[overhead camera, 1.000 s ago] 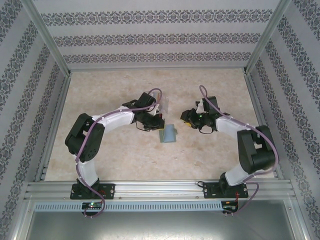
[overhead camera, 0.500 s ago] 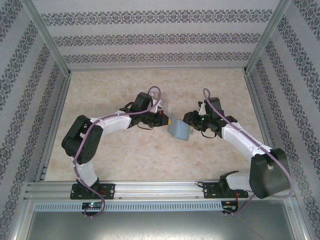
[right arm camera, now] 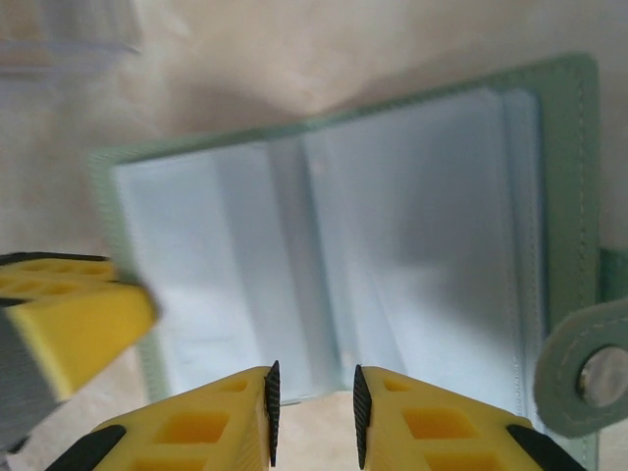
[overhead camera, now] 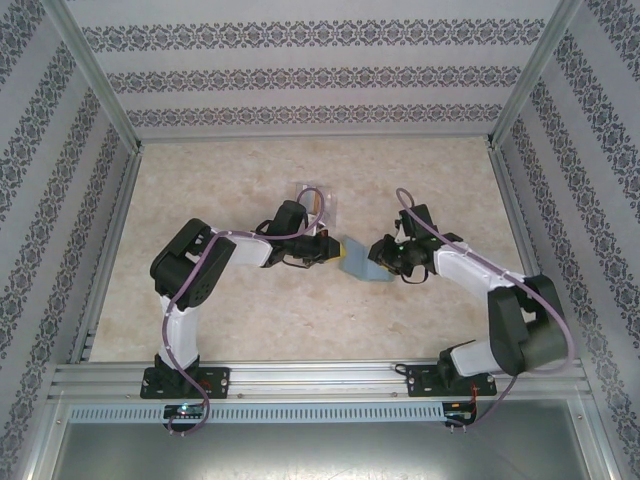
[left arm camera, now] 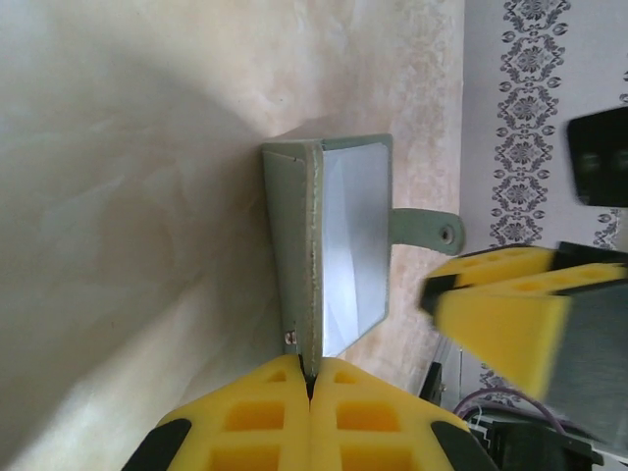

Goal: Put the credit cards into the card holder

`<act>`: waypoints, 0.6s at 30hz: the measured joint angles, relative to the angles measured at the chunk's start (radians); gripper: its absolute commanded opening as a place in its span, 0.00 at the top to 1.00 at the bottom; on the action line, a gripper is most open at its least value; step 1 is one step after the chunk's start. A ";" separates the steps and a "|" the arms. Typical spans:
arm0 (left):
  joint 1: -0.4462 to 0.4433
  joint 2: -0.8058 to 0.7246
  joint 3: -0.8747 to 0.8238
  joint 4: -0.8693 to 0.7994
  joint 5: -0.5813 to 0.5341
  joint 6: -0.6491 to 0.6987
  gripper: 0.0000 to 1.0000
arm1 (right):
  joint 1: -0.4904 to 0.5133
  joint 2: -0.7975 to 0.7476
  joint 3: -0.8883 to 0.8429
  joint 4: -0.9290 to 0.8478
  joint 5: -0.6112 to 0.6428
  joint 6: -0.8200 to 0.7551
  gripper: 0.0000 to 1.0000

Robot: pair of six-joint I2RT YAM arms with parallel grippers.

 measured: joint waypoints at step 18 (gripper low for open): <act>0.000 0.000 0.000 -0.075 -0.042 0.061 0.86 | -0.010 0.155 0.036 -0.002 0.023 -0.060 0.80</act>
